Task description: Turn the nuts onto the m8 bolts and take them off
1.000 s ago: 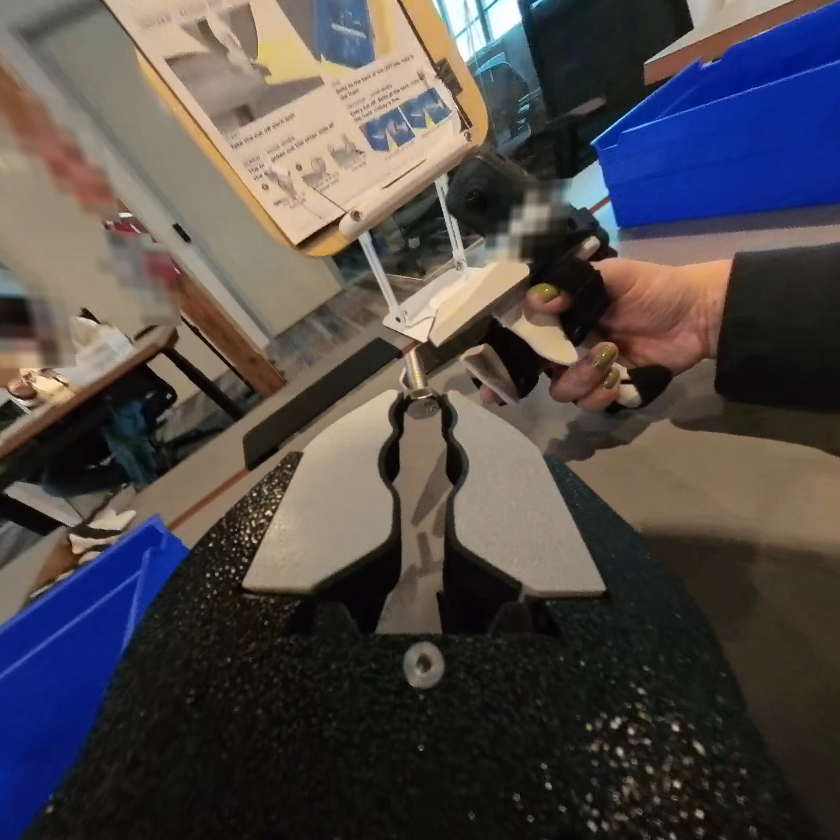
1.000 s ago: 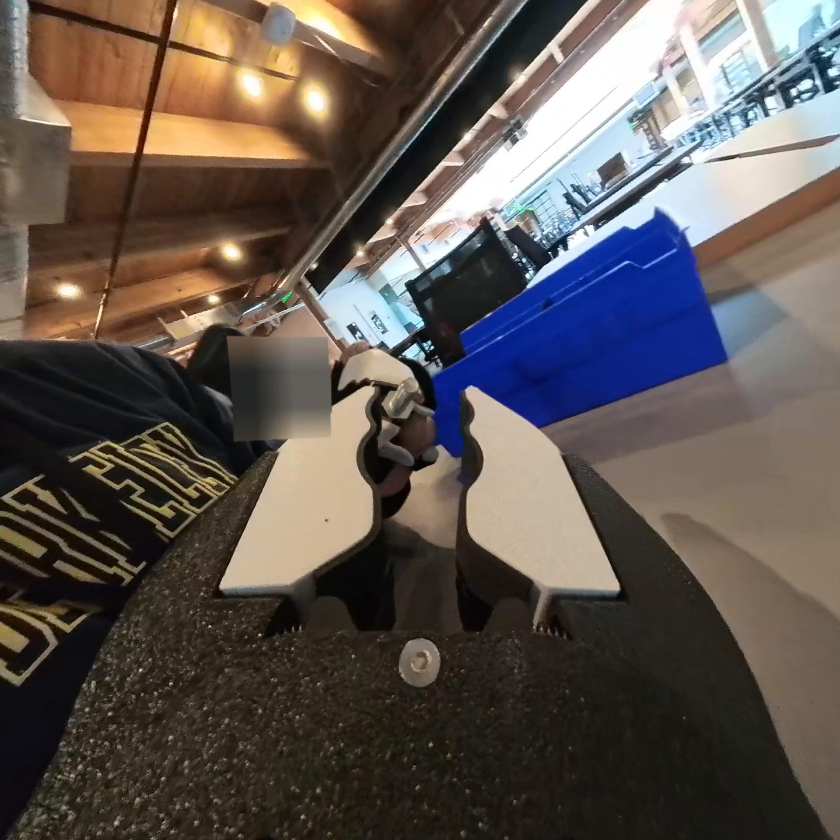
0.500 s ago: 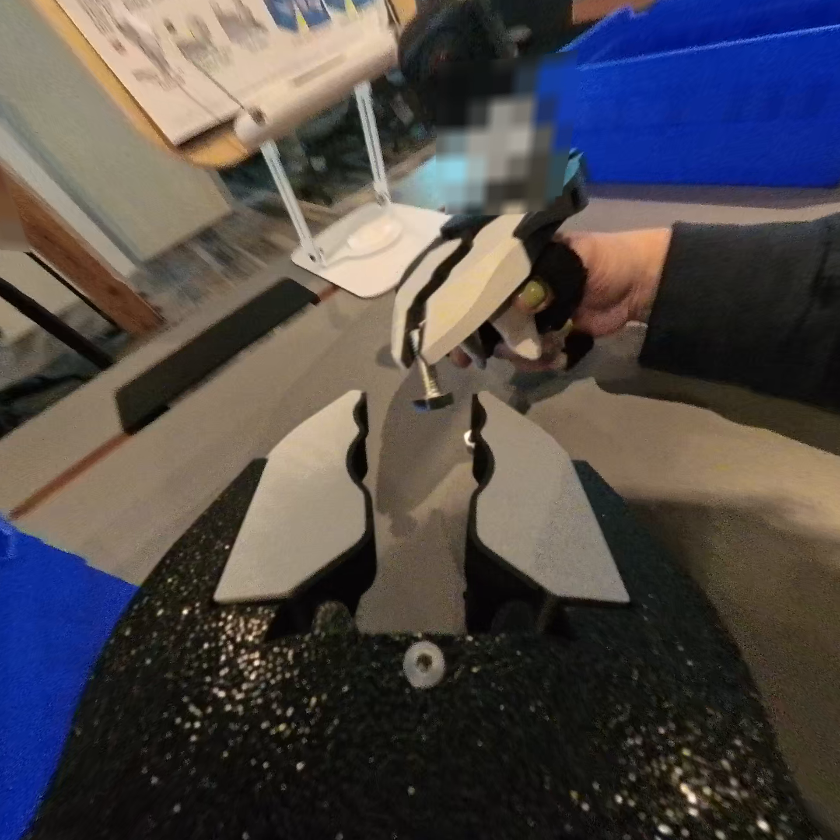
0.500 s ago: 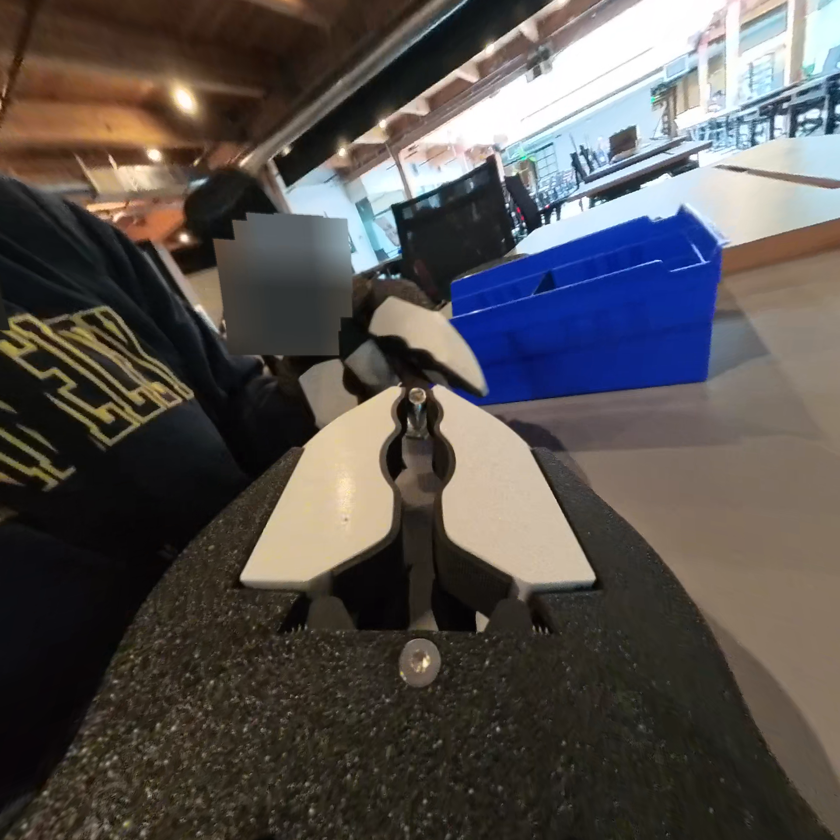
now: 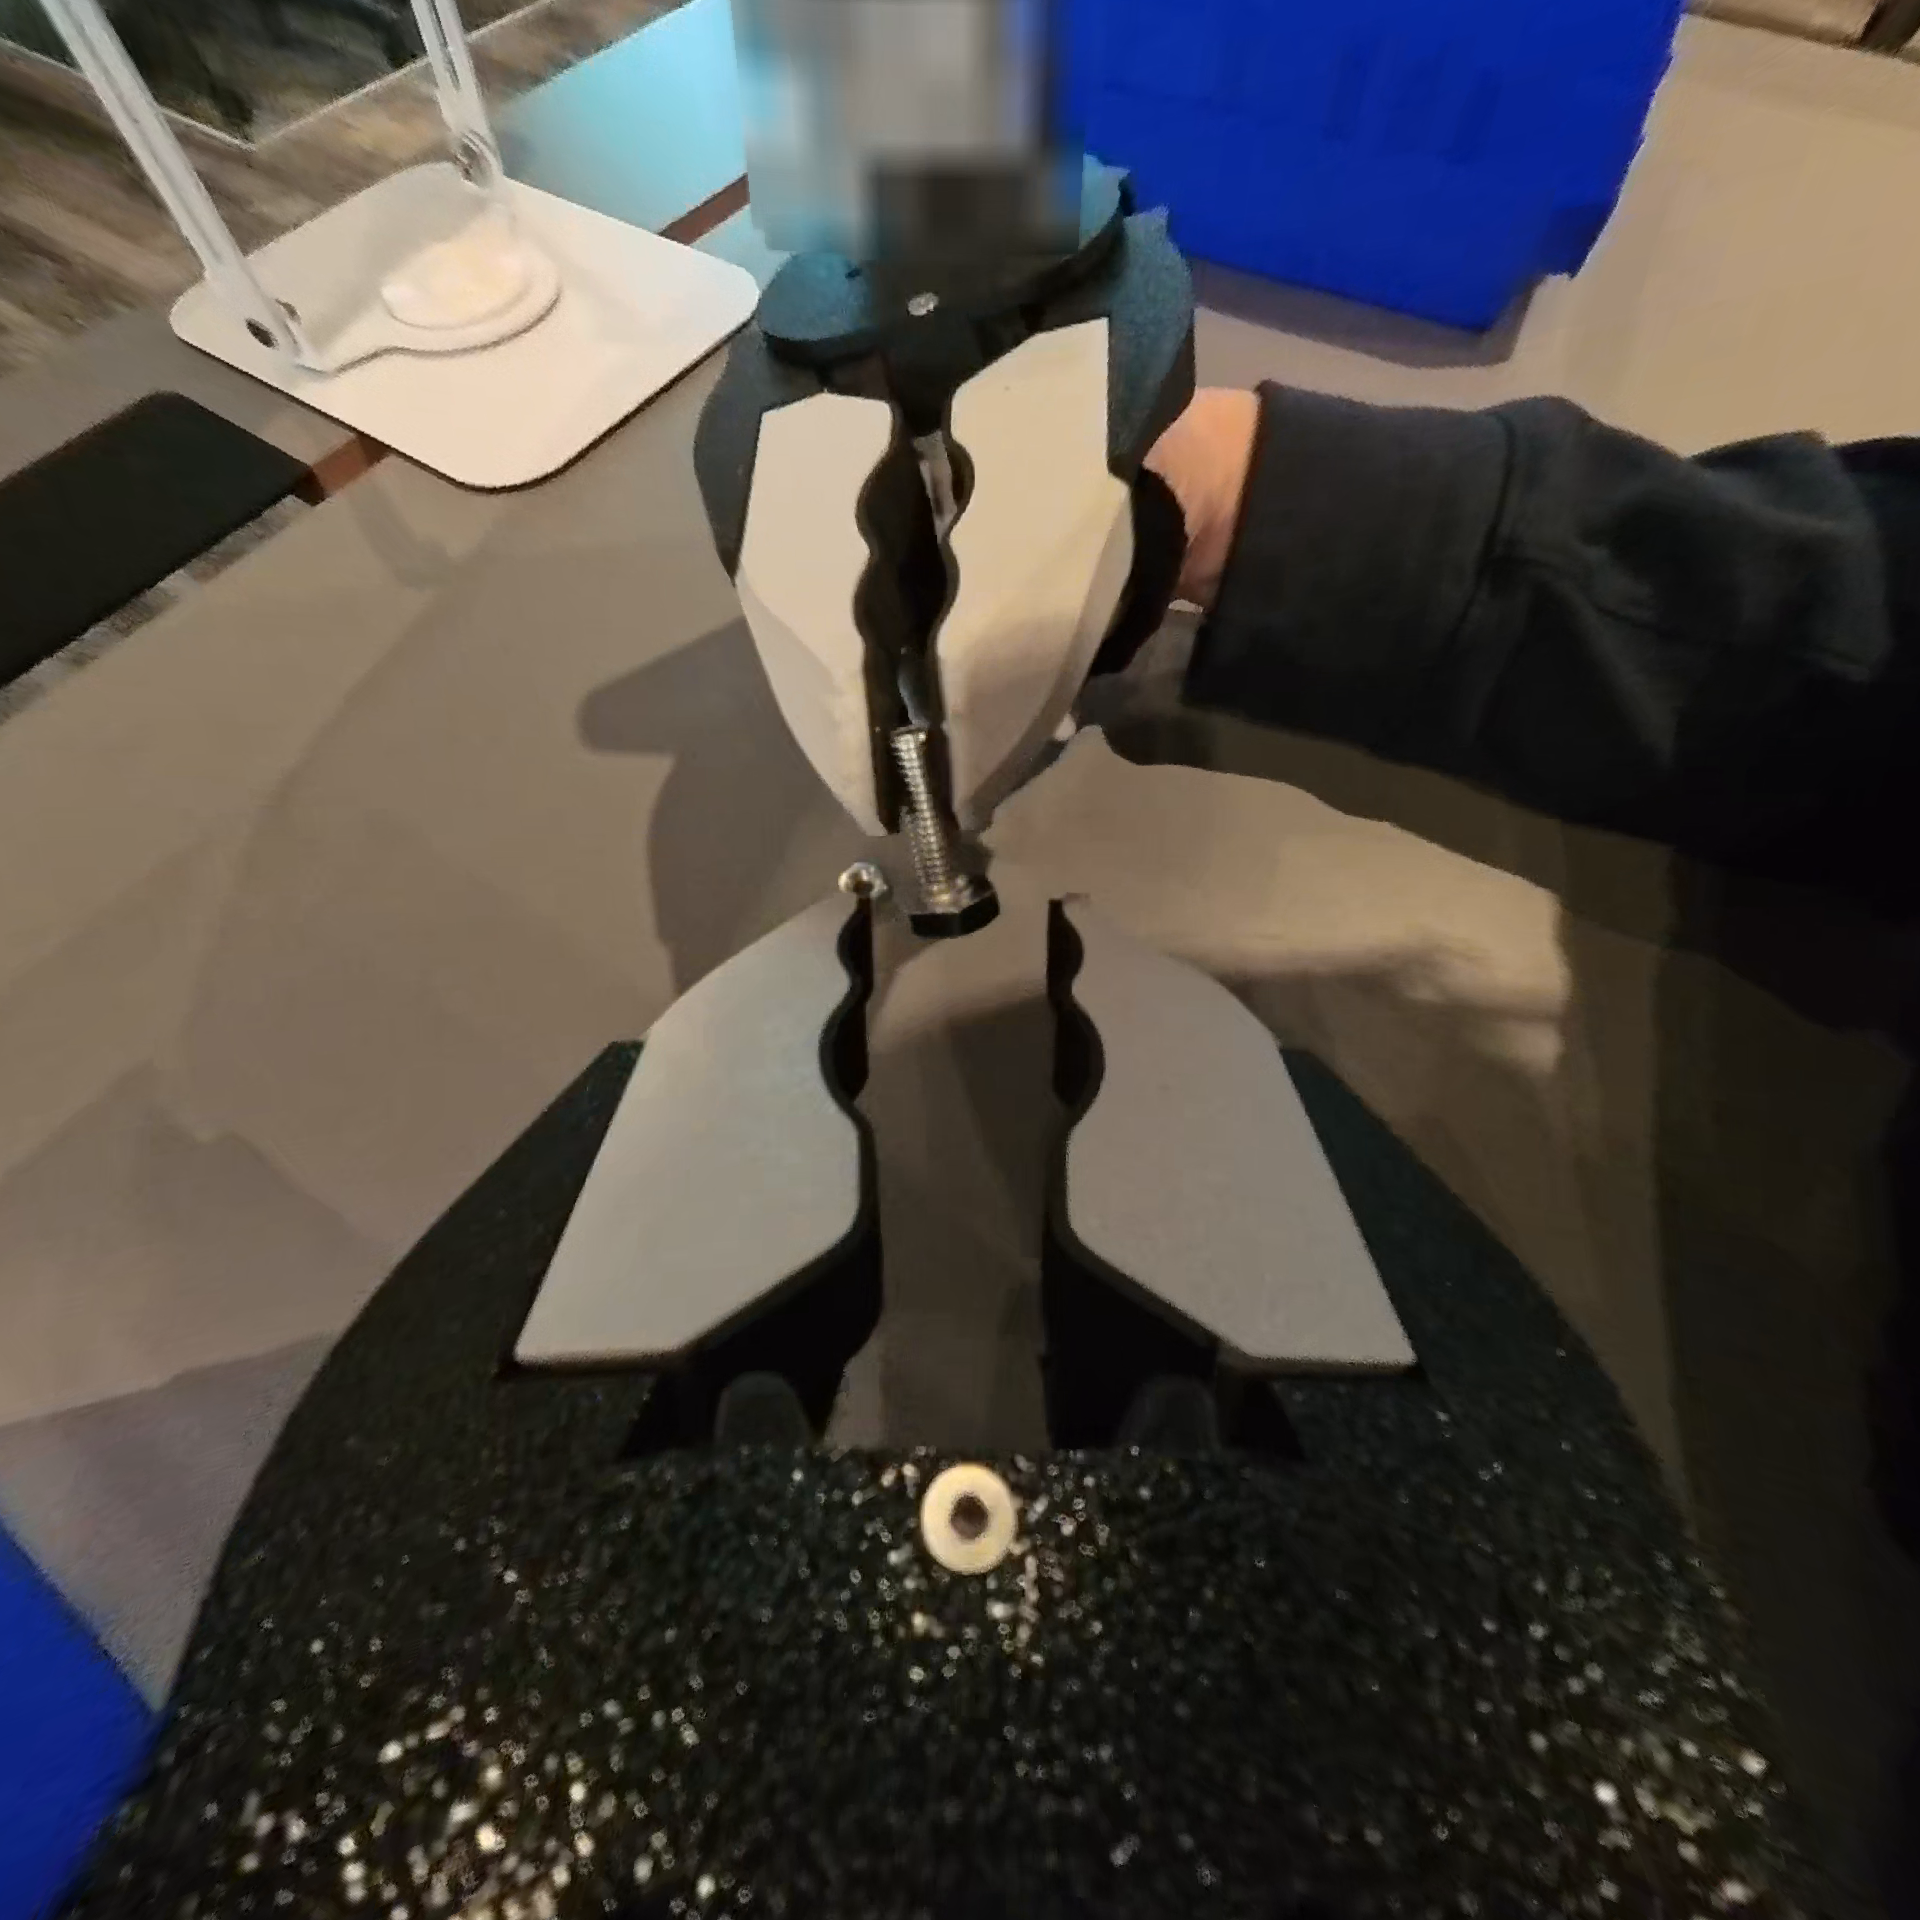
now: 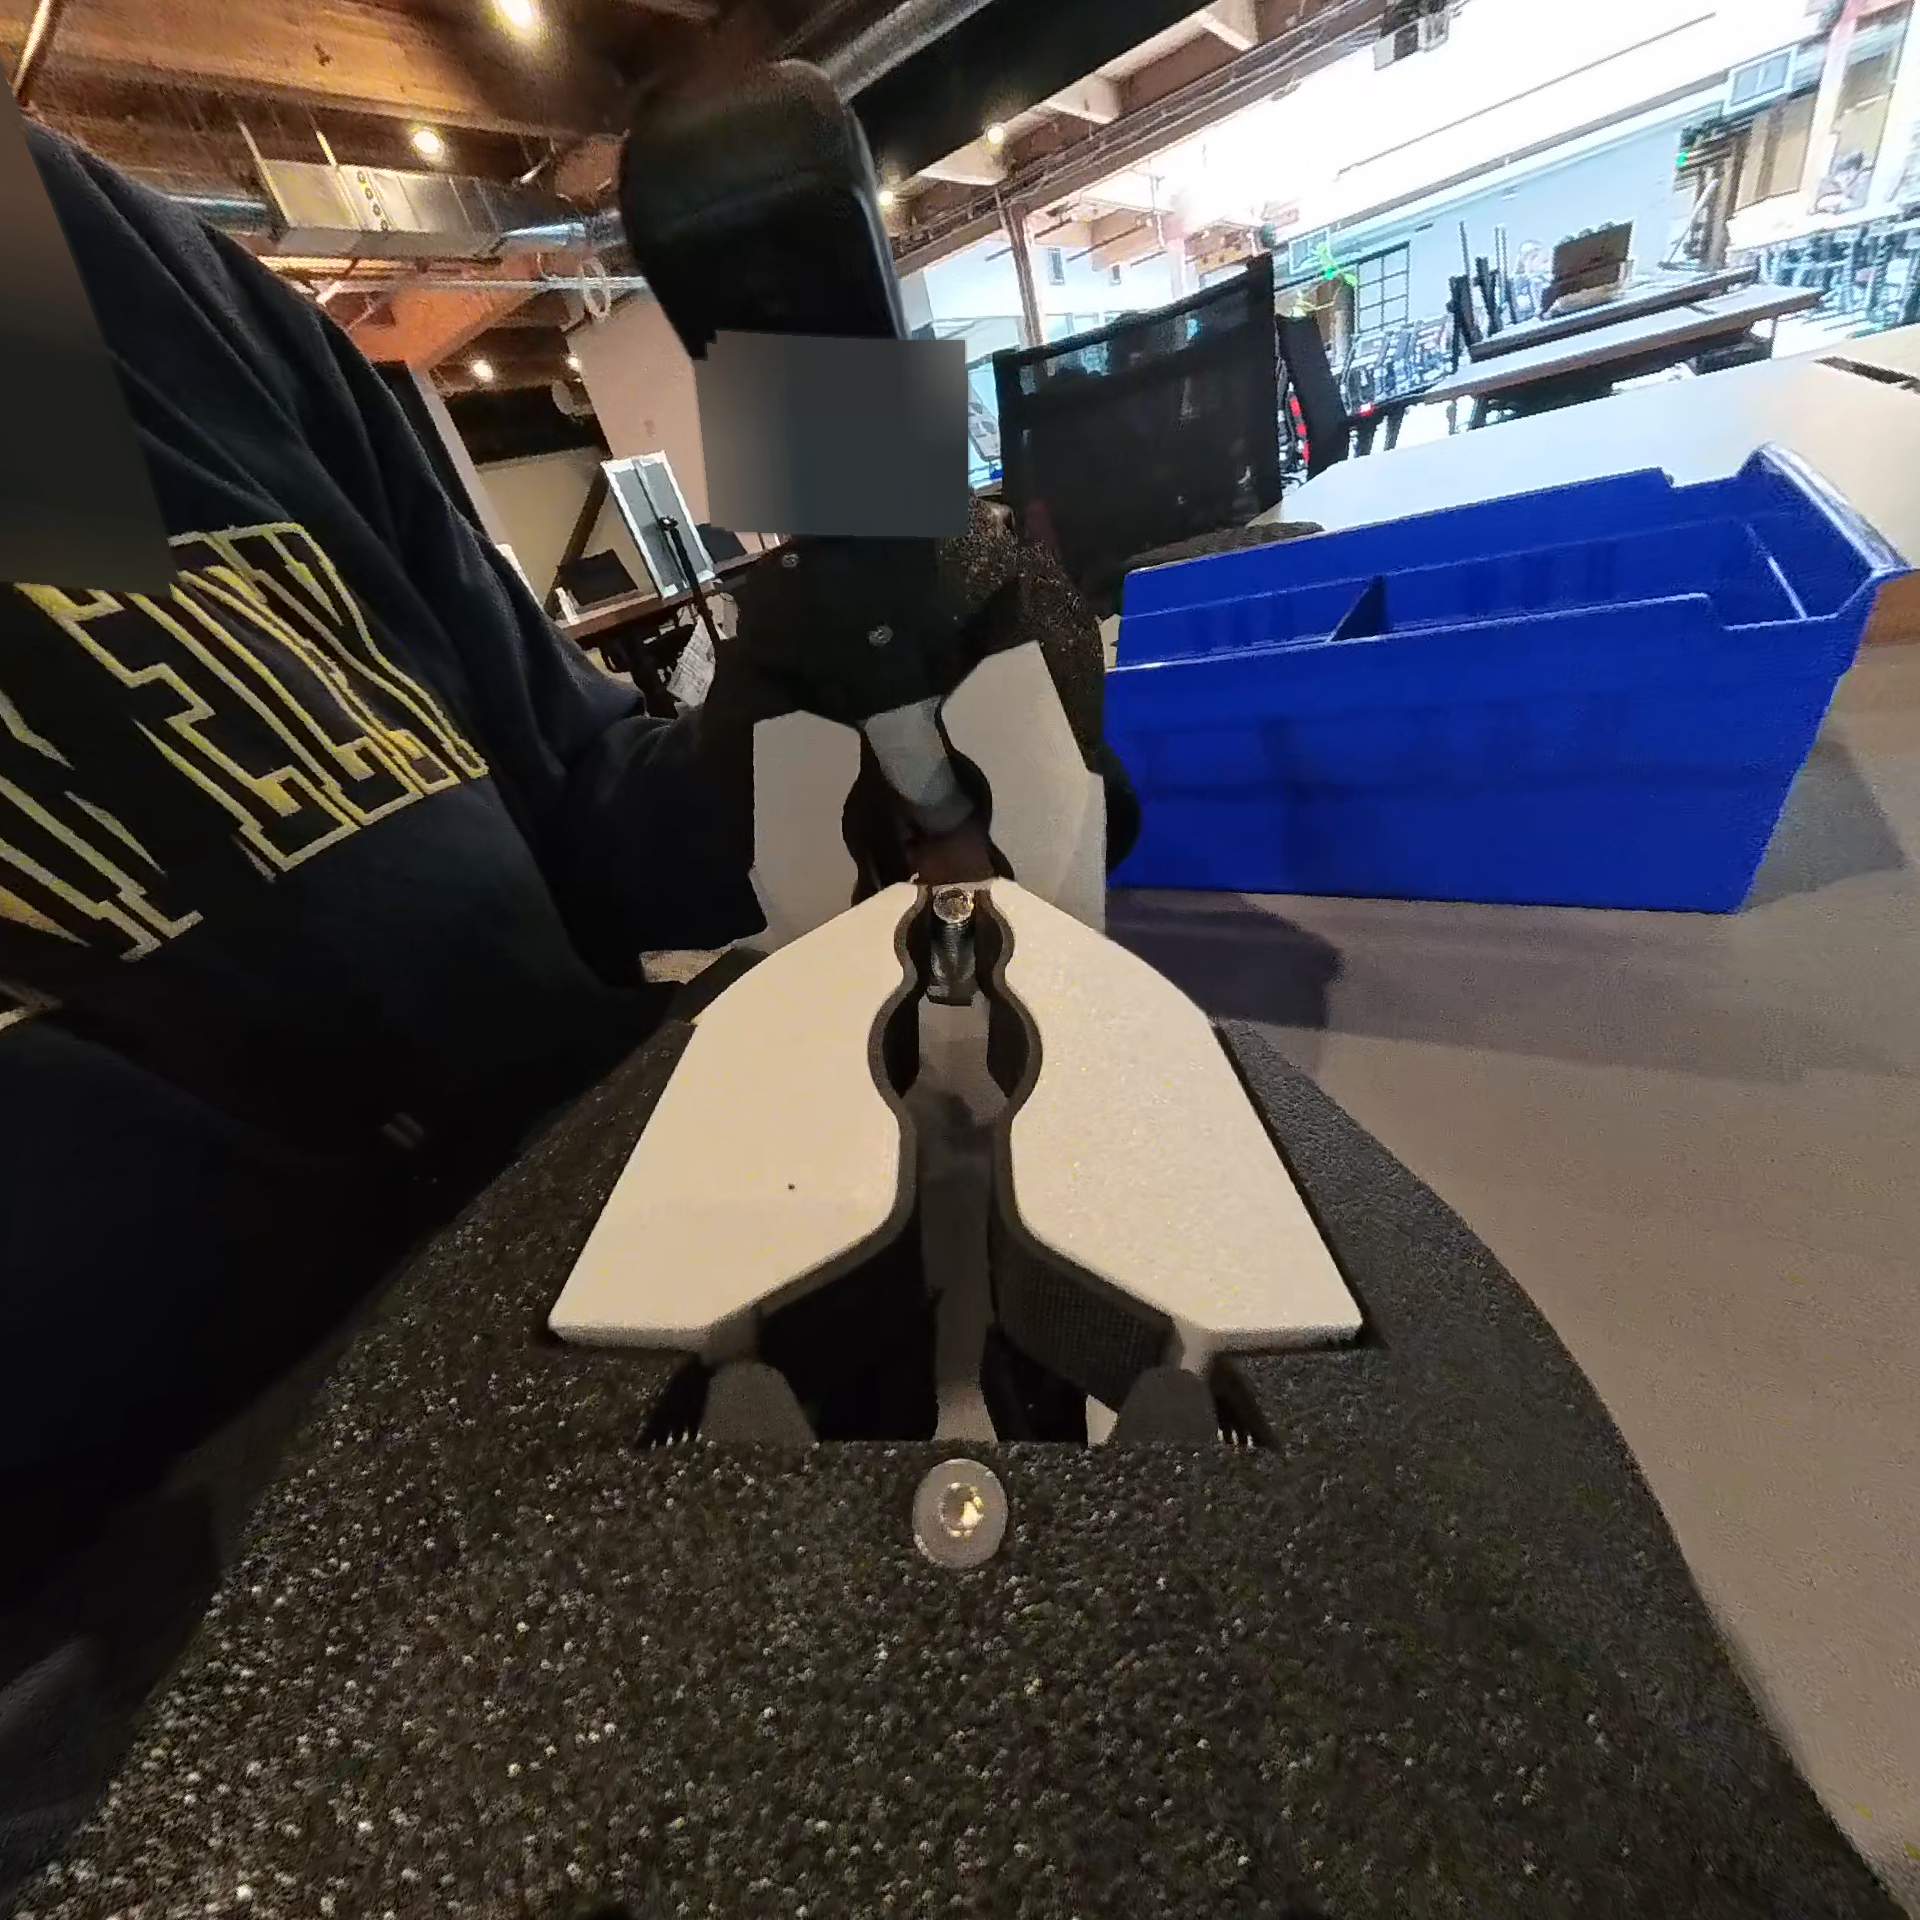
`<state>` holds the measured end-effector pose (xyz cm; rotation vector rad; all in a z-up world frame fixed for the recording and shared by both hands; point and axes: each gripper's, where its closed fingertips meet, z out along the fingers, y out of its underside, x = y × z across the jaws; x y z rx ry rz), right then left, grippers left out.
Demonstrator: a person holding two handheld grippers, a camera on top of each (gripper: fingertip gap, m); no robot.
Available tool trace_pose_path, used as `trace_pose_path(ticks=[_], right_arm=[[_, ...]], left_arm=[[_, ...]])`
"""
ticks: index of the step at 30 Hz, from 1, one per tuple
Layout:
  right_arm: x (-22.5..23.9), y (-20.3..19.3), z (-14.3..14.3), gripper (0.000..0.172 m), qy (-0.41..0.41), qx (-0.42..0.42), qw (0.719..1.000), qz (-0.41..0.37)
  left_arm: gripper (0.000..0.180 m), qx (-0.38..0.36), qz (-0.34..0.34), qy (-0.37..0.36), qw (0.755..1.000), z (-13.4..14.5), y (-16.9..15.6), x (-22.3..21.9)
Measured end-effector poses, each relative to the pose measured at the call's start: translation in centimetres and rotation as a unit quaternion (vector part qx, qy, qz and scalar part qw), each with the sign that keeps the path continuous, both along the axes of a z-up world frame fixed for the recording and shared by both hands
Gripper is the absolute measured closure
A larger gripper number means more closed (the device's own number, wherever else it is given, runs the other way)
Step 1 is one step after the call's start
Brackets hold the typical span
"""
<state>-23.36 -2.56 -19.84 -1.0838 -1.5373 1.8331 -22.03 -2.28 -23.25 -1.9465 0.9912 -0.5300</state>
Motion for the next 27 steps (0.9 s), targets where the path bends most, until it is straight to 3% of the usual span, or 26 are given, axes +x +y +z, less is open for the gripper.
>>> trace_pose_path(ticks=[4, 14, 27], right_arm=[[-0.18, 0.14, -0.38, 0.164, -0.01, 0.005, 1.0, -0.006], [-0.27, 0.15, -0.38, 0.164, -0.01, 0.002, 1.0, -0.004], [-0.37, 0.4, -0.22, 0.164, -0.004, -0.002, 1.0, -0.006]], left_arm=[[0.154, 0.009, 0.005, -0.022, 1.0, 0.64, 0.15, 0.0], [0.164, 0.015, 0.014, 0.008, 1.0, 0.05, 0.49, -0.24], [0.164, 0.024, 0.018, 0.008, 1.0, 0.07, 0.64, -0.28]])
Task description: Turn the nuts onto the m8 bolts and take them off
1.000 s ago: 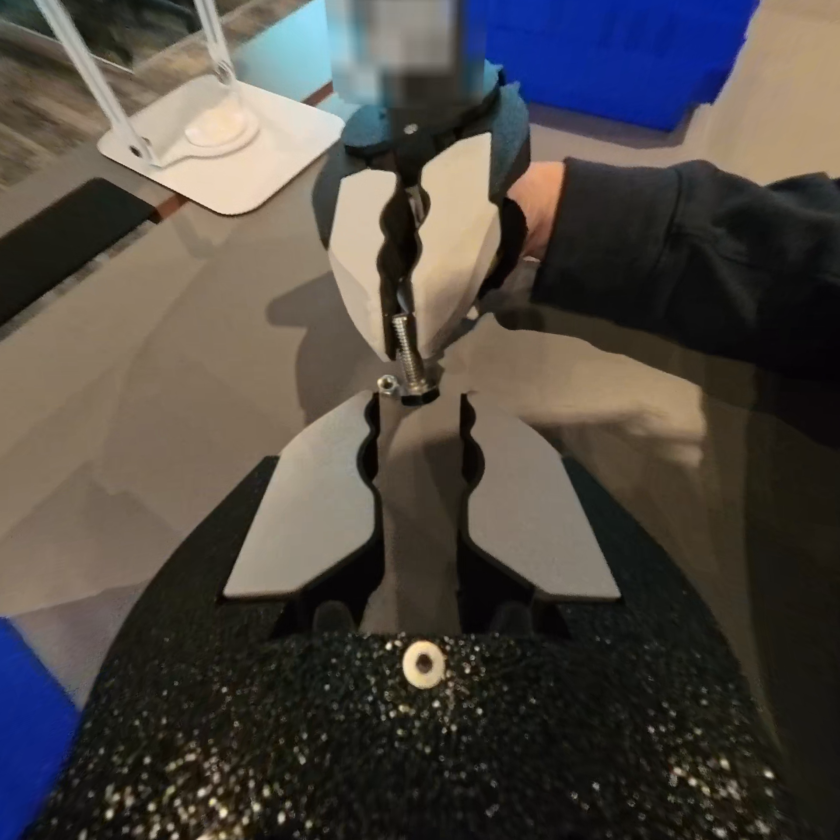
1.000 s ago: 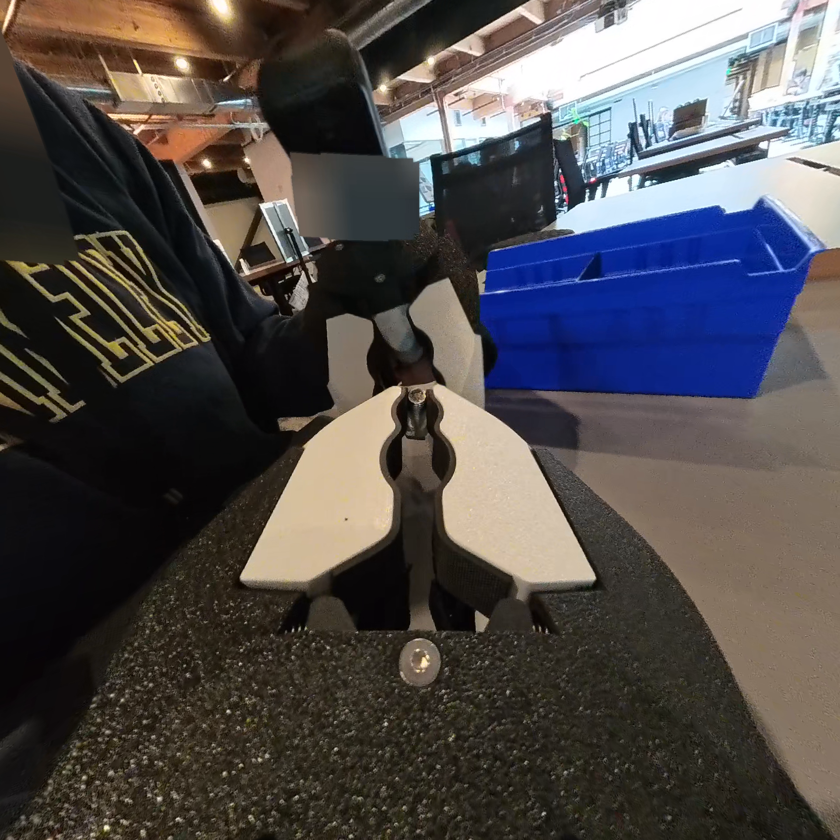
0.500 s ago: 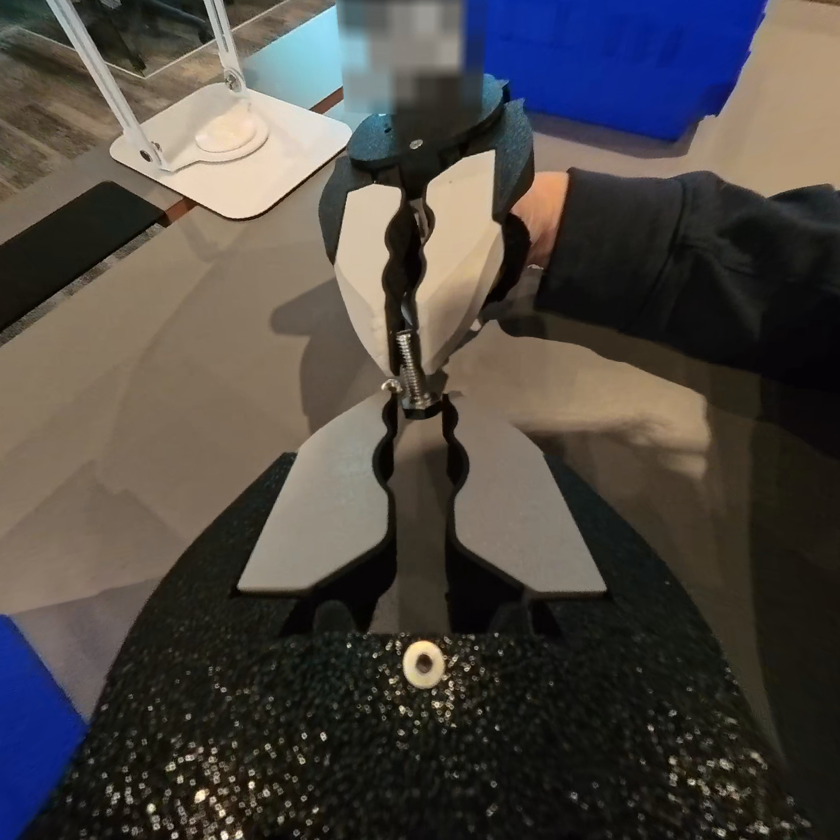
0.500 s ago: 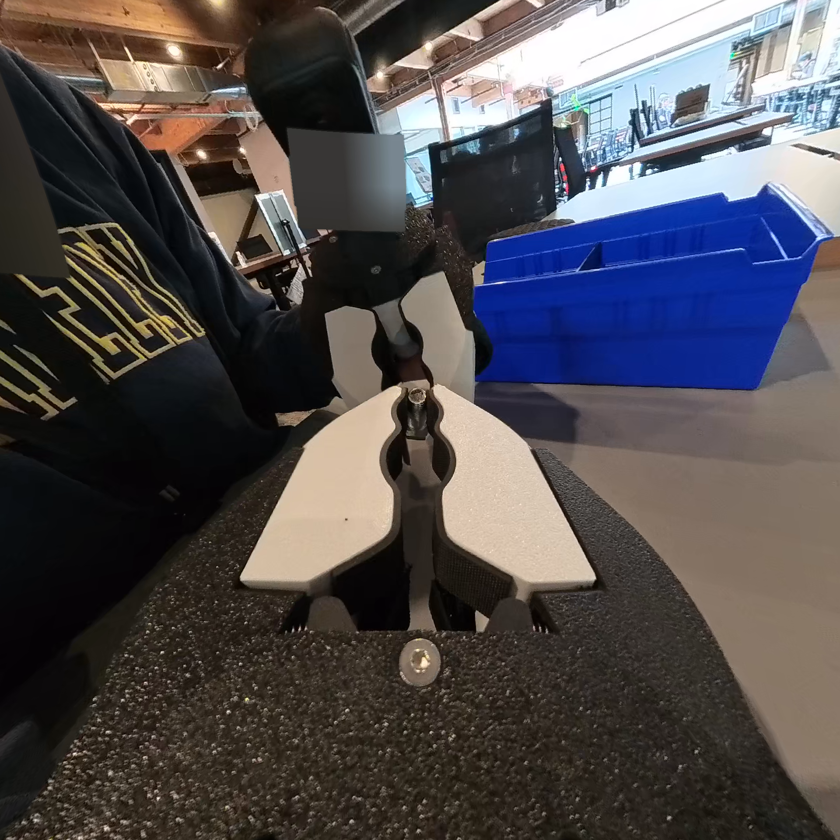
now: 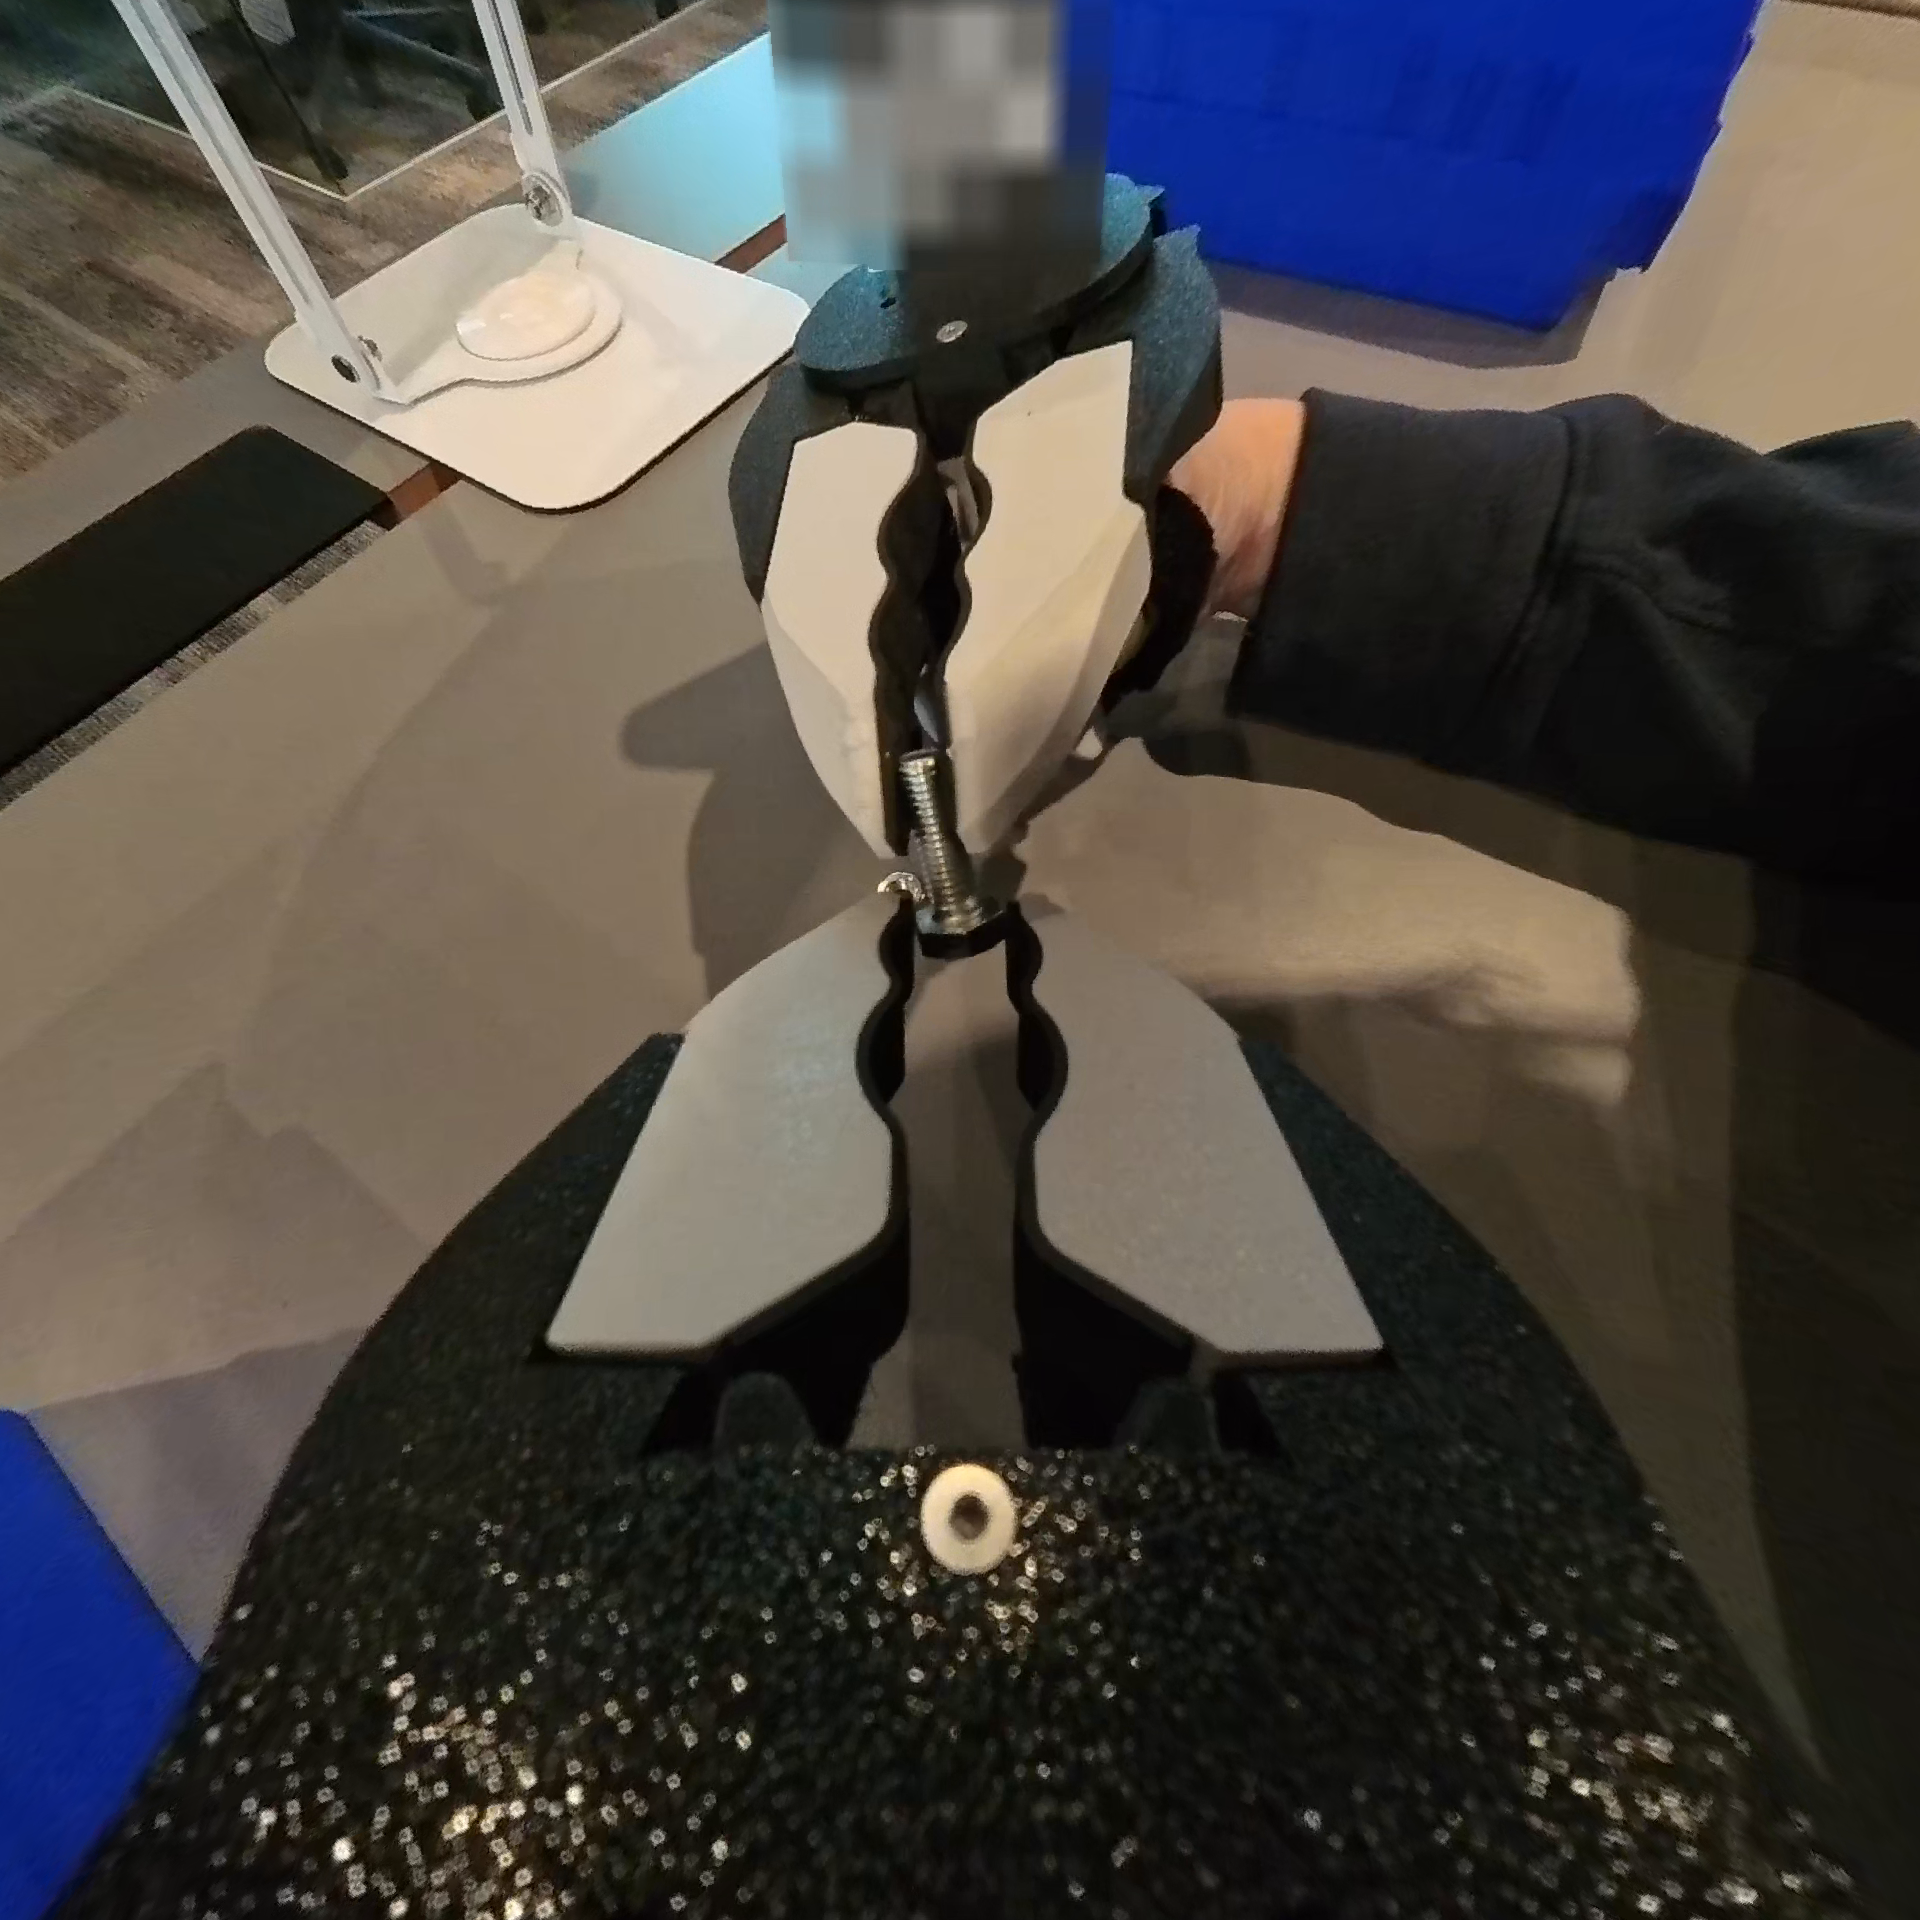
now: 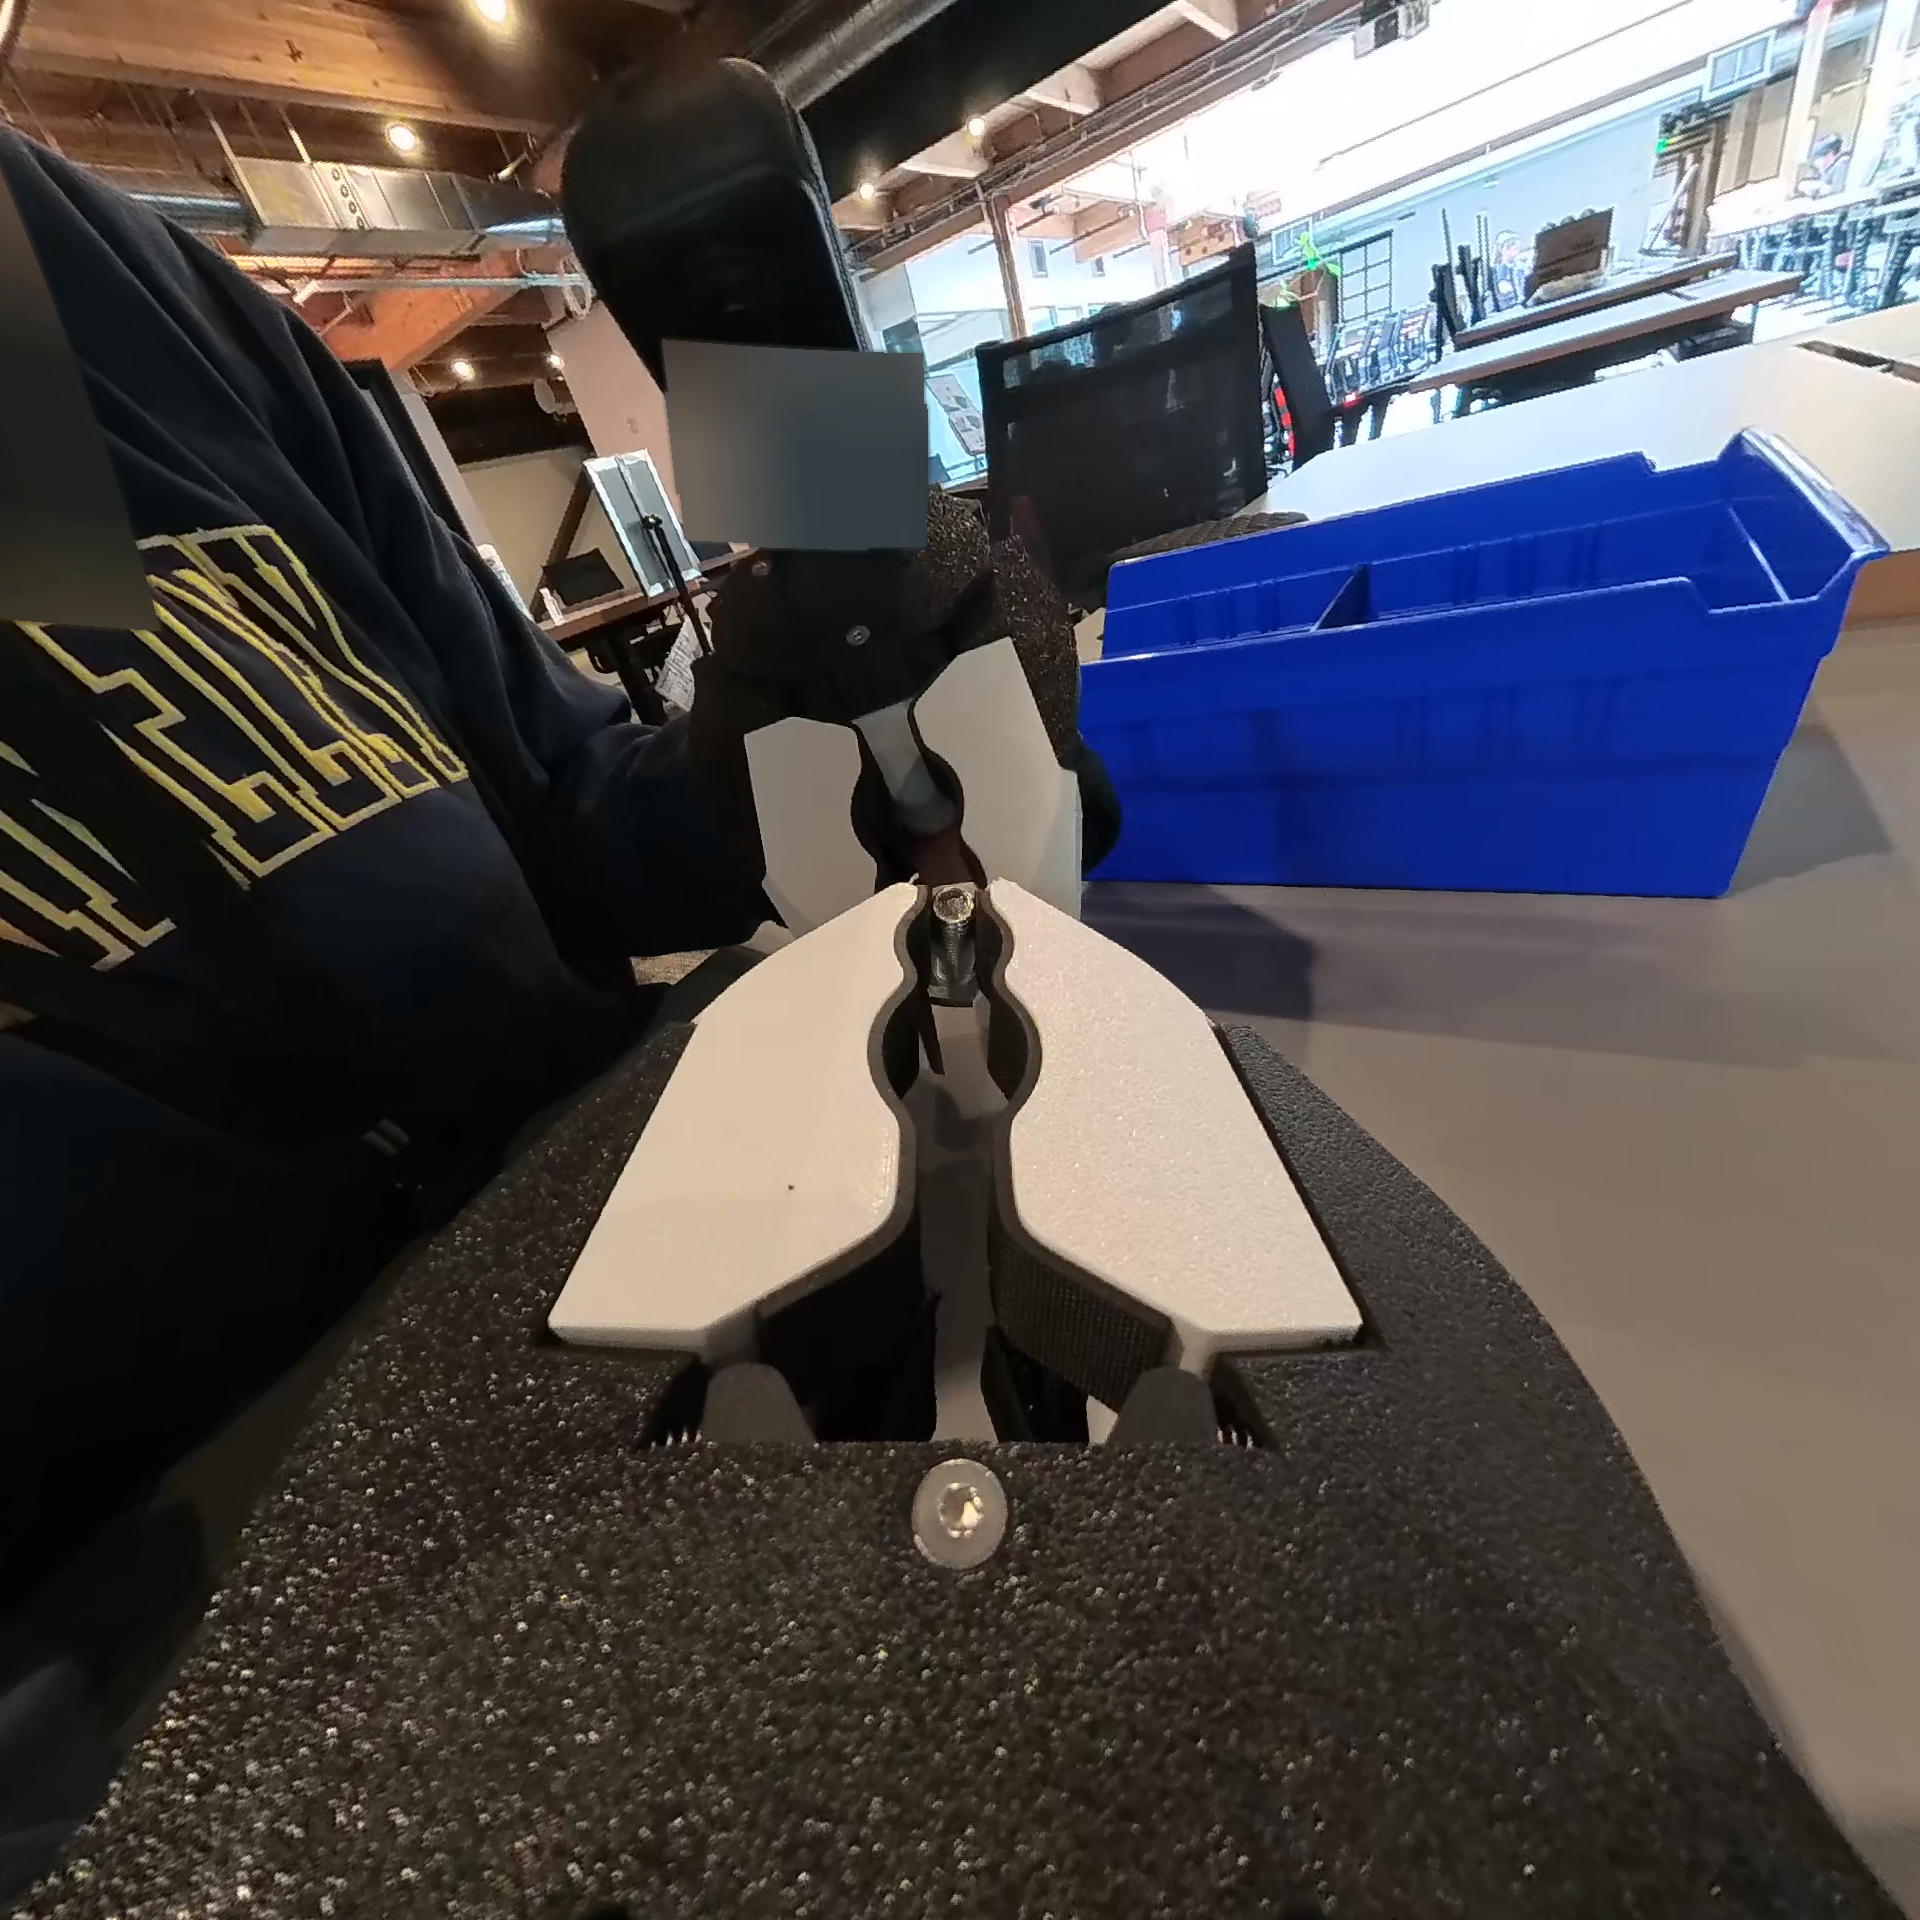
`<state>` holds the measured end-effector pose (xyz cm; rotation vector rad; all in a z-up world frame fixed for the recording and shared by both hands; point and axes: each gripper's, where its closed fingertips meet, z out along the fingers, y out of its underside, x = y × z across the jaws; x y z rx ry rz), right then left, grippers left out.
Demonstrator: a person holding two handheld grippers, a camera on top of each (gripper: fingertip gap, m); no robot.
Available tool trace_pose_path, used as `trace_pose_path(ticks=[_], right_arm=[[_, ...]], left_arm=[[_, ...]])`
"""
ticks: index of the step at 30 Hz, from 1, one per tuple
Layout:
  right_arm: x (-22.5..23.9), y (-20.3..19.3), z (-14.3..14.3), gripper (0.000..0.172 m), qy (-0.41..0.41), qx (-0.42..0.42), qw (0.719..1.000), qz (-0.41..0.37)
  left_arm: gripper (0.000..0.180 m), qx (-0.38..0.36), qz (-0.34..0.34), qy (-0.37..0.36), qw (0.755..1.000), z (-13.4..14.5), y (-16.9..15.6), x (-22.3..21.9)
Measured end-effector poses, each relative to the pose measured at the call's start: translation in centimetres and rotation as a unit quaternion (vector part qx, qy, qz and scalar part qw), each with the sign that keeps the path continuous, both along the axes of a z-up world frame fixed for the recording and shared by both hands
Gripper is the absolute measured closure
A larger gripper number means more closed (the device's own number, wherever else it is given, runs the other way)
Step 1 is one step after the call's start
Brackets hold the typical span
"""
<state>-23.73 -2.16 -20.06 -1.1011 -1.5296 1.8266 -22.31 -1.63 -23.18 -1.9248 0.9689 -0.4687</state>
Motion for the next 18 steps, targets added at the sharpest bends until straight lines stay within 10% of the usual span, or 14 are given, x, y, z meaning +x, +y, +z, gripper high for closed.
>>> trace_pose_path(ticks=[18], right_arm=[[2.2, 6.5, -1.8, 0.129, -0.051, 0.028, 0.981, -0.184]], left_arm=[[0.166, 0.129, 0.181, -0.086, 0.971, 0.5, 7.7, -3.5]])
